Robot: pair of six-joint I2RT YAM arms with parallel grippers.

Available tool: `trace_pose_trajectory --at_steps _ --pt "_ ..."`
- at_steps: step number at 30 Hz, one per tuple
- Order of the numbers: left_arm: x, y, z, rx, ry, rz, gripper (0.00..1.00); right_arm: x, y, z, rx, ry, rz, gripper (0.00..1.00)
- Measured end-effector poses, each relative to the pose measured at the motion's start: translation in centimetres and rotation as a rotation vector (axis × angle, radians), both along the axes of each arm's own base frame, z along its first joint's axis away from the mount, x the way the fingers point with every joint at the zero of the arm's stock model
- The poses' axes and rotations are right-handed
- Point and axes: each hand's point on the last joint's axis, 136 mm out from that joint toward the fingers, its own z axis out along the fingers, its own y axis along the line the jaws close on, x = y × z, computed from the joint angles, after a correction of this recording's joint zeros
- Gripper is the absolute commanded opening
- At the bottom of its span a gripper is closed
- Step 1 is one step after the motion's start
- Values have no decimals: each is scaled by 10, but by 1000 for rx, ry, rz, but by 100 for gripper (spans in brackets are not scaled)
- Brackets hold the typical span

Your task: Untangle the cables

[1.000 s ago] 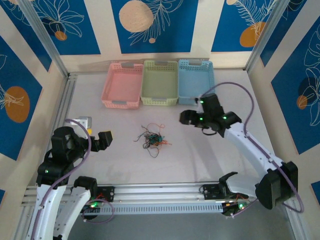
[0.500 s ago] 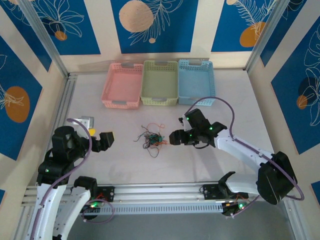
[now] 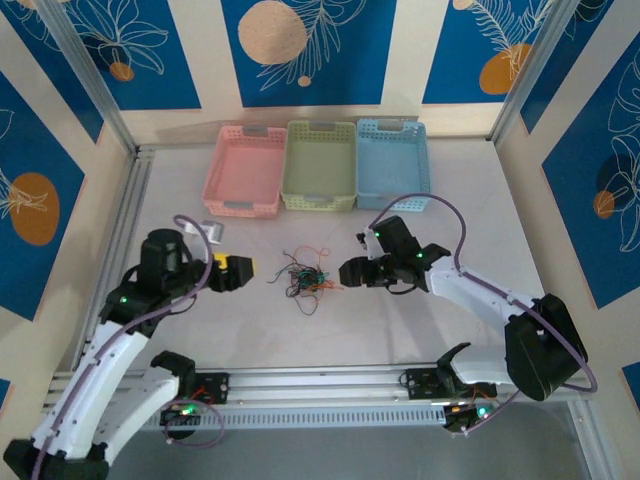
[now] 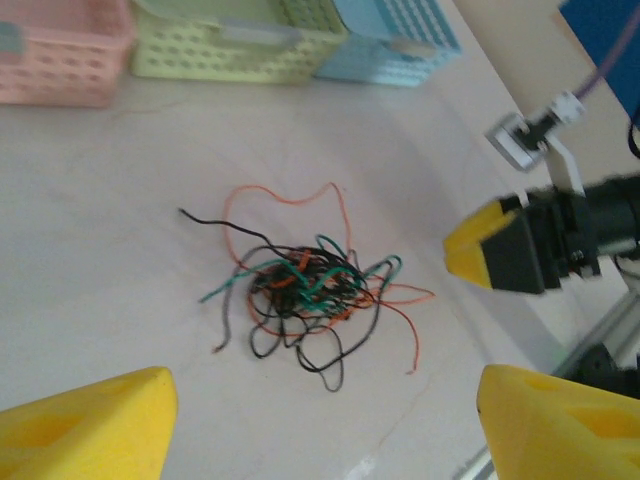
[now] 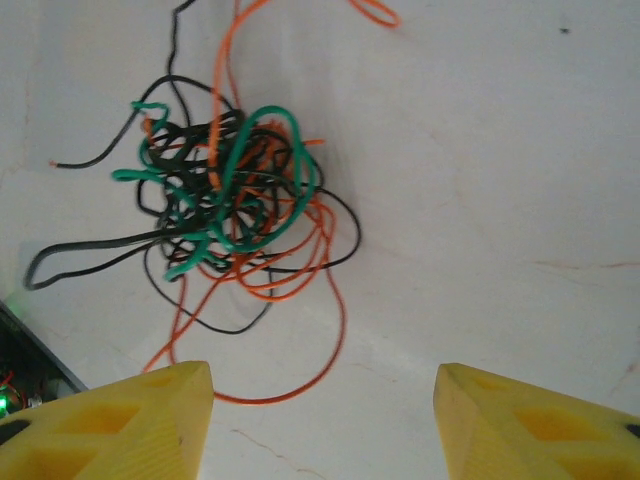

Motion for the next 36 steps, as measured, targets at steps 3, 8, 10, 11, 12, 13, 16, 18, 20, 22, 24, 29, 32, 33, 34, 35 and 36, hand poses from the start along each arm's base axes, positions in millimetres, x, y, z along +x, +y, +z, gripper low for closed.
trace_pose_trajectory --at_steps 3,8,10,11,12,13,16,18,20,22,24,29,32,33,34,35,36 --pt "-1 -32 -21 52 37 -72 78 2 -9 -8 13 22 -35 60" --pt "6 -75 -67 162 104 -138 79 -2 -19 -9 57 30 -70 60" --pt "8 -88 -85 203 123 -155 79 -2 -21 -5 83 20 -76 60" --pt "8 -94 -93 223 134 -166 79 -1 -21 -4 91 15 -78 60" --pt "7 -101 -101 246 148 -182 79 -1 -21 -3 98 11 -79 60" --pt "7 -108 -106 260 155 -196 79 -1 -21 -2 103 7 -80 60" --pt "10 -126 -114 281 162 -225 79 -1 -20 0 113 6 -76 59" --pt "13 -132 -114 285 155 -231 79 0 -18 1 121 2 -74 59" --pt "16 -134 -113 285 146 -226 79 0 -18 2 123 -1 -73 59" --pt "17 -135 -113 286 145 -225 78 1 -17 2 126 -2 -72 59" --pt "18 -138 -115 287 143 -228 77 1 -17 2 129 -3 -74 59" --pt "18 -148 -125 288 144 -242 66 0 -18 3 136 -12 -77 59" --pt "20 -151 -131 297 150 -250 64 0 -19 5 142 -19 -82 59" --pt "21 -152 -130 294 146 -251 63 1 -20 5 144 -19 -86 59" --pt "21 -153 -129 291 143 -252 63 1 -21 5 146 -22 -90 59" --pt "21 -154 -127 288 139 -252 62 0 -22 5 148 -23 -94 59" --pt "22 -155 -126 287 135 -255 62 0 -24 5 151 -25 -98 59"
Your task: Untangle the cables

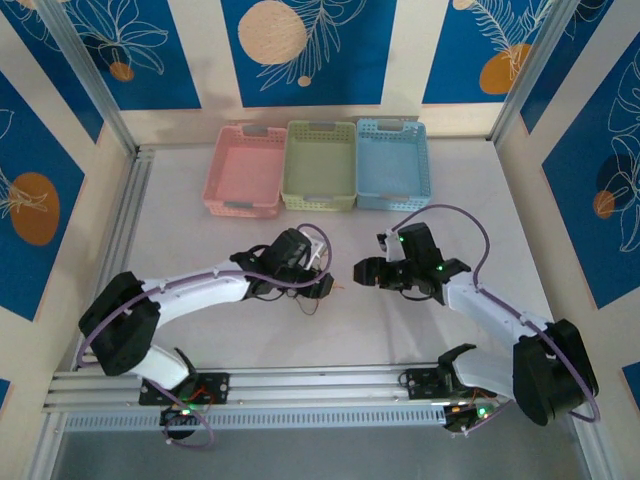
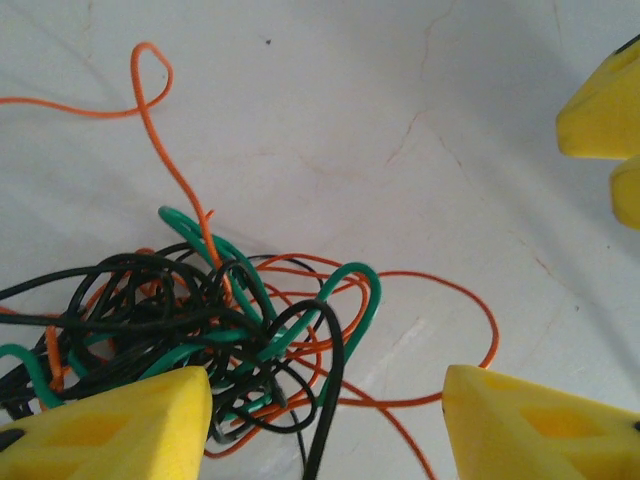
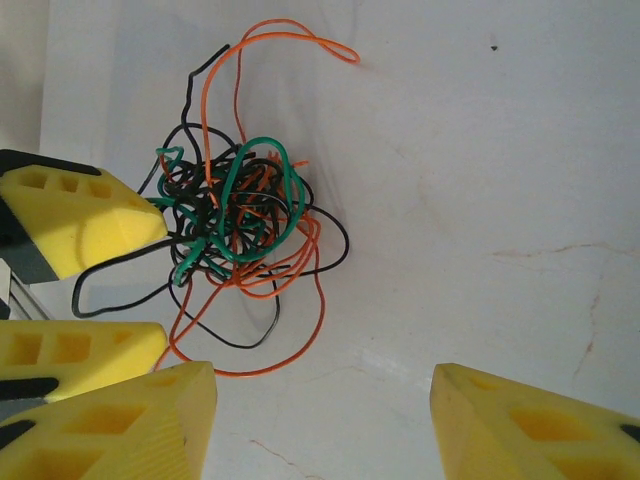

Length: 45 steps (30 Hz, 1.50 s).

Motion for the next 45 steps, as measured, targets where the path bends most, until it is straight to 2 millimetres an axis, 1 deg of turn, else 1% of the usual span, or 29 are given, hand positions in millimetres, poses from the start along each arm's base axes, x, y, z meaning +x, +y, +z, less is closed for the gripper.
trace_pose_trajectory --at_steps 3,7,13,14,16,19,20,26,29,32,34,37,39,41,43,45 --pt "1 -1 2 -2 -4 -2 59 0 -4 -1 9 5 -14 59" --pt "0 0 1 4 -6 -7 51 2 -8 -2 19 13 -29 59" --pt "0 3 1 18 -11 -4 46 2 -8 -2 28 14 -27 59" --pt "0 4 1 22 -13 0 42 2 -7 -2 29 13 -27 59" --pt "1 8 5 28 -25 5 18 1 -7 -1 33 14 -23 59" --pt "0 13 13 36 -49 6 1 1 -7 -1 34 14 -22 59" --pt "0 14 15 37 -53 9 0 1 -6 -1 35 15 -22 59" --pt "-2 25 31 36 -86 28 0 0 -6 0 42 9 -18 59" --pt "-6 29 42 28 -99 23 0 -3 -2 10 56 -28 0 59" --pt "-9 33 53 32 -107 12 0 -18 15 33 81 -122 85 62" --pt "-9 33 63 24 -117 8 0 -35 32 51 92 -223 186 64" --pt "-12 36 75 11 -133 4 0 -59 54 69 96 -365 331 67" --pt "-15 39 79 5 -136 2 0 -66 61 72 79 -432 395 69" --pt "-17 40 82 0 -137 0 0 -68 64 72 50 -491 443 70" --pt "-18 42 84 -3 -139 0 0 -67 66 71 18 -546 484 71" --pt "-19 42 84 -1 -137 0 0 -61 68 70 -19 -589 511 71"
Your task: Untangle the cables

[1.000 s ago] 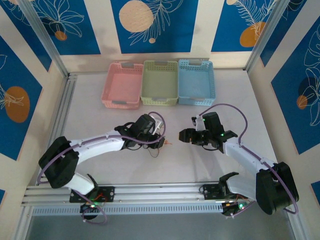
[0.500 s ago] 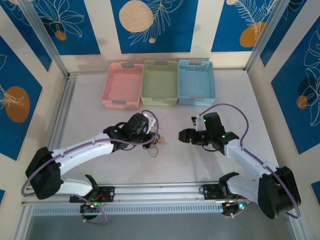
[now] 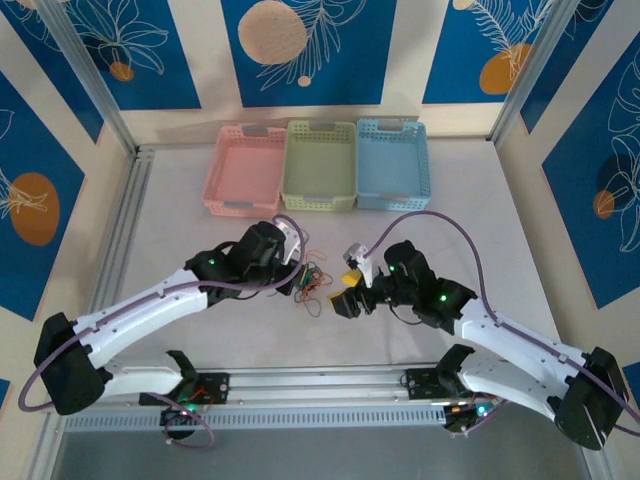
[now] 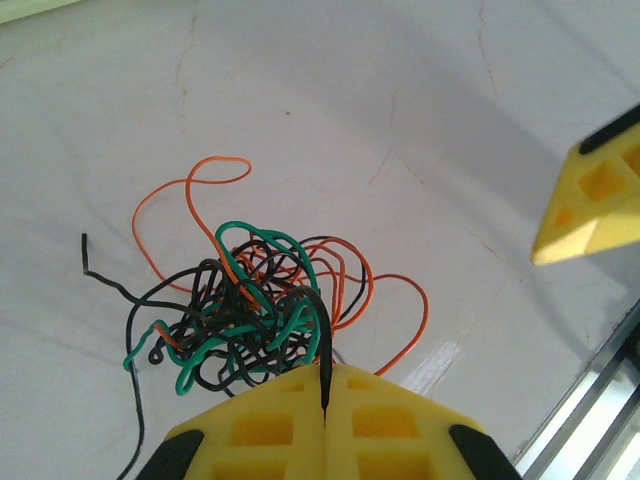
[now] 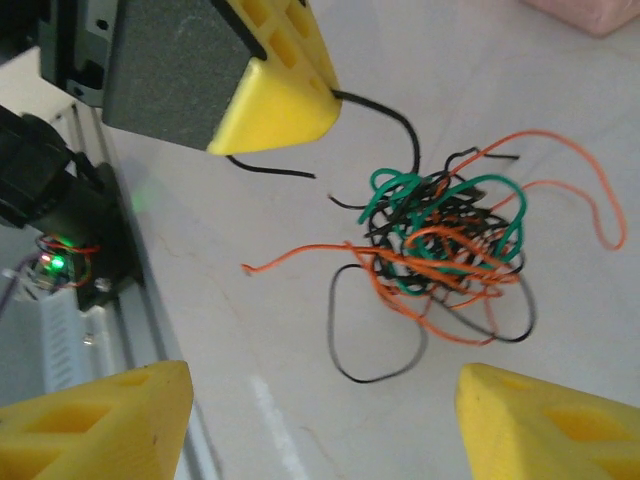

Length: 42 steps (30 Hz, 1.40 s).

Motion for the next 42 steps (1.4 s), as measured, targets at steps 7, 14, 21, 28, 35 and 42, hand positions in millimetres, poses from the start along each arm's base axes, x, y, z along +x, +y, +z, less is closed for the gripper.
trace_pose_trajectory --at_steps 7,14,21,28,35,42 --pt "-2 3 -3 16 13 0 0 20 9 -25 -154 -79 50 73" --pt "-3 3 -4 23 10 -7 0 17 21 -42 -256 -120 131 67" --pt "-3 3 -4 24 9 -8 0 20 21 -58 -325 -115 142 61" --pt "-3 3 -5 24 10 -7 0 23 23 -69 -378 -116 151 3" --pt "3 19 -1 66 -31 55 0 36 5 -50 -319 -172 41 0" --pt "0 74 58 49 -184 212 0 81 -65 -47 -279 -142 -341 0"
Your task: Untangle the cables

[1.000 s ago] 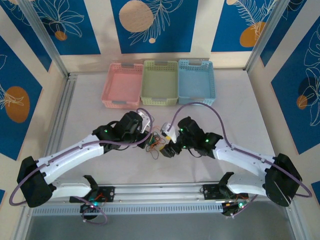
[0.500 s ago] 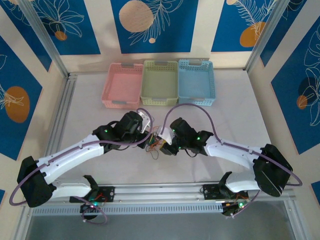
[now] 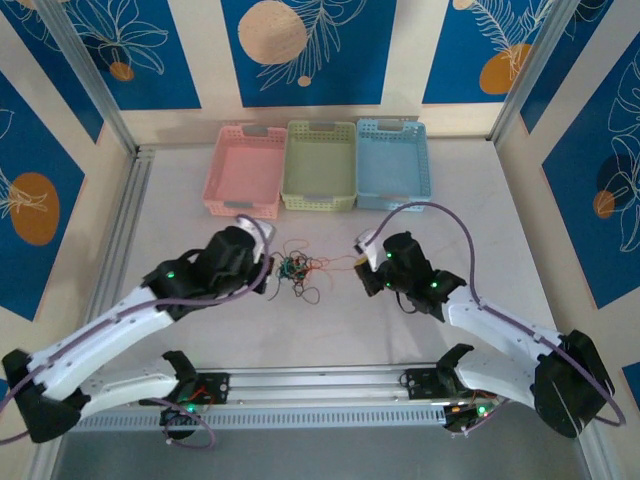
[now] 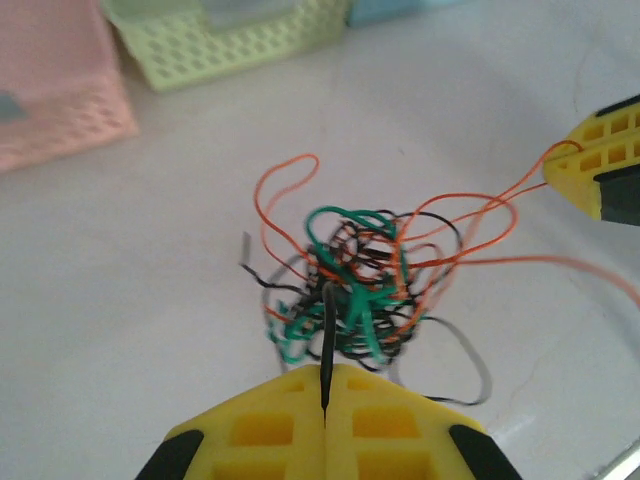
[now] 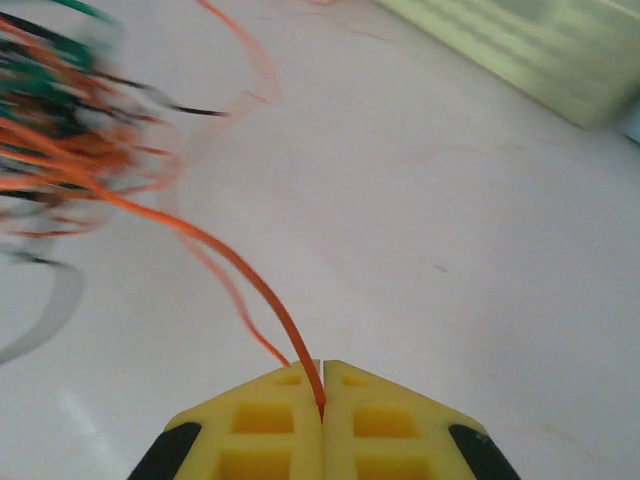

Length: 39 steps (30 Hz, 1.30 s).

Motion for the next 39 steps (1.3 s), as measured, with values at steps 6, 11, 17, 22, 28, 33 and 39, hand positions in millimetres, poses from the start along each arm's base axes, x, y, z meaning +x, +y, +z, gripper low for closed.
trace_pose_trajectory --at_steps 6,11,17,22,28,33,39 --pt "-12 60 78 -56 -185 141 0 27 -58 8 65 -2 -345 0" --pt "-25 108 105 -22 -273 249 0 37 -105 18 153 -3 -596 0" --pt "-31 144 112 62 -322 339 0 31 -155 6 200 53 -847 0" --pt "-34 164 110 148 -336 387 0 24 -181 -4 235 103 -988 0" --pt "-34 166 104 177 -329 390 0 19 -192 -11 263 134 -1051 0" --pt "-27 156 88 235 -291 370 0 18 -198 -12 294 147 -1084 0" --pt "-22 154 75 330 -267 355 0 10 -223 -17 364 171 -1193 0"
